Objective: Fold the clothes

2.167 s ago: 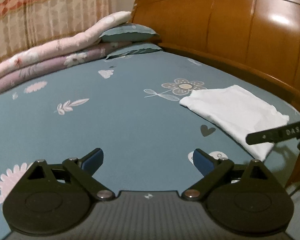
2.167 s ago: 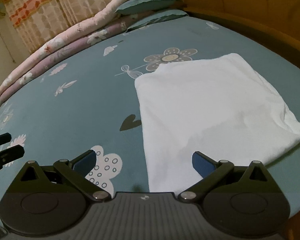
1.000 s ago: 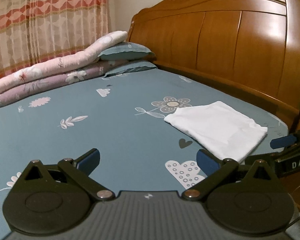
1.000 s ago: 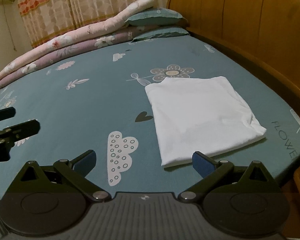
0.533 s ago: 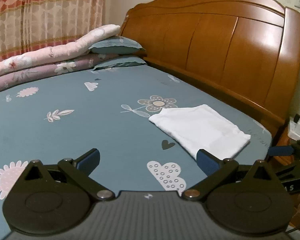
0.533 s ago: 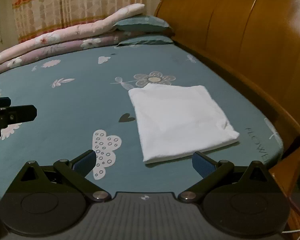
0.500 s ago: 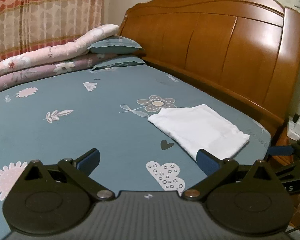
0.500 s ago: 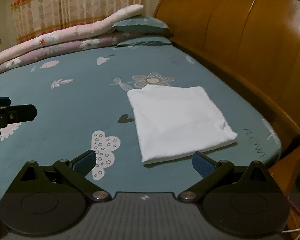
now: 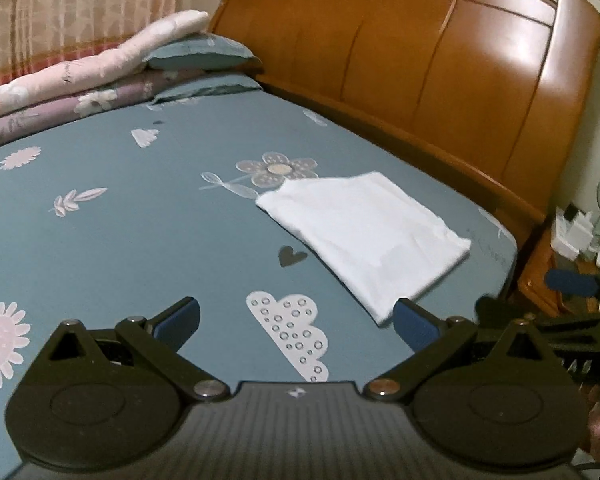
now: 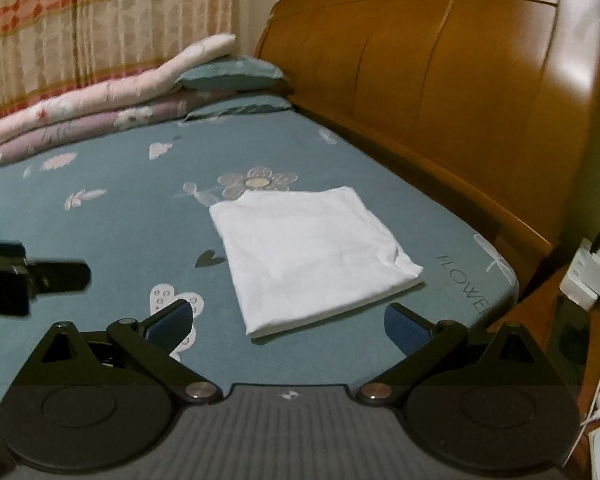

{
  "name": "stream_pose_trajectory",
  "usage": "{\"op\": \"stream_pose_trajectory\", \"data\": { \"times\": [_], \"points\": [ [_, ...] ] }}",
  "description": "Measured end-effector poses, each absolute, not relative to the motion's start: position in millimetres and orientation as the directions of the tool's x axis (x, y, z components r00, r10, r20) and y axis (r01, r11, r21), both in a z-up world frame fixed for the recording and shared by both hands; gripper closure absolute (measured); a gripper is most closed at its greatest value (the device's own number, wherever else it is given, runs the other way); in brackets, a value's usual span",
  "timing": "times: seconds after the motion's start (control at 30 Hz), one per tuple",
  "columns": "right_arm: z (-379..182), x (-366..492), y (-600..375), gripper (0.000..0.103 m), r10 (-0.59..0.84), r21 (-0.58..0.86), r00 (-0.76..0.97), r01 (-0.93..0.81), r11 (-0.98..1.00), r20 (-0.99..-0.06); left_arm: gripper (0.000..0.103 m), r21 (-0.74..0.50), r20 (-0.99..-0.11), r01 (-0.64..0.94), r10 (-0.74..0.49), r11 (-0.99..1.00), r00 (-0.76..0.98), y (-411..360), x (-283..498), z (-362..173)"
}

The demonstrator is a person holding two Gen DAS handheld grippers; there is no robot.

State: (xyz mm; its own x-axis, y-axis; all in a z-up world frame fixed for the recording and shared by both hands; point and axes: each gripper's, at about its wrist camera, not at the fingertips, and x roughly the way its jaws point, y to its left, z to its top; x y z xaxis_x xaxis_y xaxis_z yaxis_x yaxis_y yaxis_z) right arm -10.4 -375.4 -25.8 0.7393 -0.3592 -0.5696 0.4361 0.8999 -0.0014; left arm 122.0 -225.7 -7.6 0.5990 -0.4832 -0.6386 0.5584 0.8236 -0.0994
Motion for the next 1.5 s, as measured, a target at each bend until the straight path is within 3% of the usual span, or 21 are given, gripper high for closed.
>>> {"op": "stream_pose_trajectory", "data": {
  "times": [0.43, 1.5],
  "points": [
    [-43, -4, -391, 0.000, -0.353, 0.015, 0.675, 0.475, 0.880, -0.648, 0.001, -0.099, -0.697, 0.570, -0.466, 0.815, 0.545, -249, 137, -27],
    [-58, 23, -410, 0.000, -0.272, 0.072, 0.662, 0.443, 0.894, -0.699, 0.001, -0.058, -0.766, 0.545, -0.388, 0.836, 0.512, -271, 151, -49]
  ]
}}
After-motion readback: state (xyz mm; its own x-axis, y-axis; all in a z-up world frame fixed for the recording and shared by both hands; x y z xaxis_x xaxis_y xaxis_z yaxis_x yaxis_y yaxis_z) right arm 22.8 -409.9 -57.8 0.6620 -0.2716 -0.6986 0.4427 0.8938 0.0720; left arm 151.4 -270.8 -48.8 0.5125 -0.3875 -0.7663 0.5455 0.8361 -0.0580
